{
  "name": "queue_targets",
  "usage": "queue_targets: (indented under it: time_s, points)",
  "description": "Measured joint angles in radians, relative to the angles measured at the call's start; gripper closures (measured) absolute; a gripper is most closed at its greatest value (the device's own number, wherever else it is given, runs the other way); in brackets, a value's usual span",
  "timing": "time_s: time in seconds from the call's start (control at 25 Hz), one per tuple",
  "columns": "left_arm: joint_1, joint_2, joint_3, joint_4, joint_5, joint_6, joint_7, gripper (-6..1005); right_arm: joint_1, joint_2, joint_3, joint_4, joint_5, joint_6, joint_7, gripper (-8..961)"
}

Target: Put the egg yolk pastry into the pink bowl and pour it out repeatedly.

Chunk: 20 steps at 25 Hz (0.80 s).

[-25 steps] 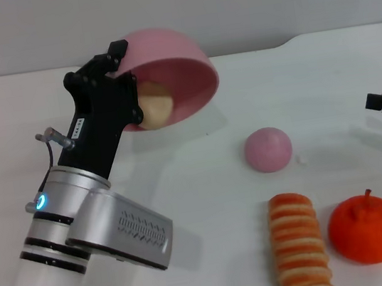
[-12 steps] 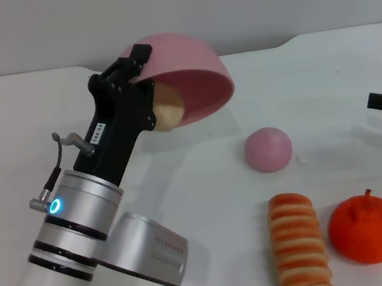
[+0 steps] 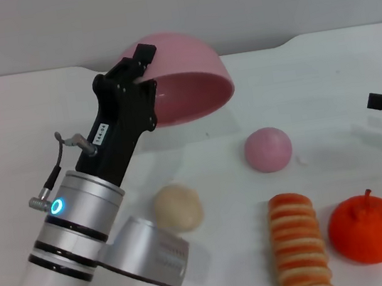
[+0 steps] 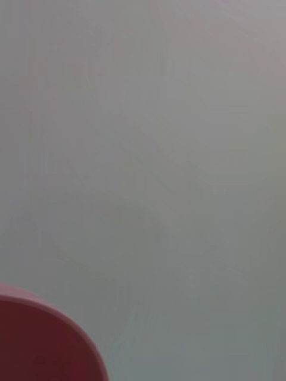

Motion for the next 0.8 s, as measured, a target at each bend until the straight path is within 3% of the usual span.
queue_targets:
  time_s: [0.28, 0.32, 0.4, 0.6, 0.8]
  points:
    - [-0.001, 0.003, -0.069, 0.056, -0.099, 0.029, -0.242, 998, 0.001, 0.002, 0.0, 0.0, 0.0, -0.005, 0.0, 406]
    - [0.007, 0.013, -0.142, 0.131, -0.157, 0.105, -0.37, 998, 0.001, 0.003, -0.002, 0.0, 0.0, -0.007, 0.0, 406]
    - [0.018, 0.018, -0.234, 0.196, -0.165, 0.223, -0.466, 998, 0.007, 0.004, -0.009, 0.0, 0.0, -0.01, 0.0, 406]
    - [0.028, 0.028, -0.489, 0.354, -0.156, 0.702, -0.681, 998, 0.03, 0.006, -0.013, 0.001, 0.0, -0.031, 0.0, 405]
    - [-0.057, 0.021, -0.849, 0.441, -0.173, 1.424, -0.743, 999, 0.07, 0.006, -0.022, 0.011, 0.018, -0.088, -0.017, 405]
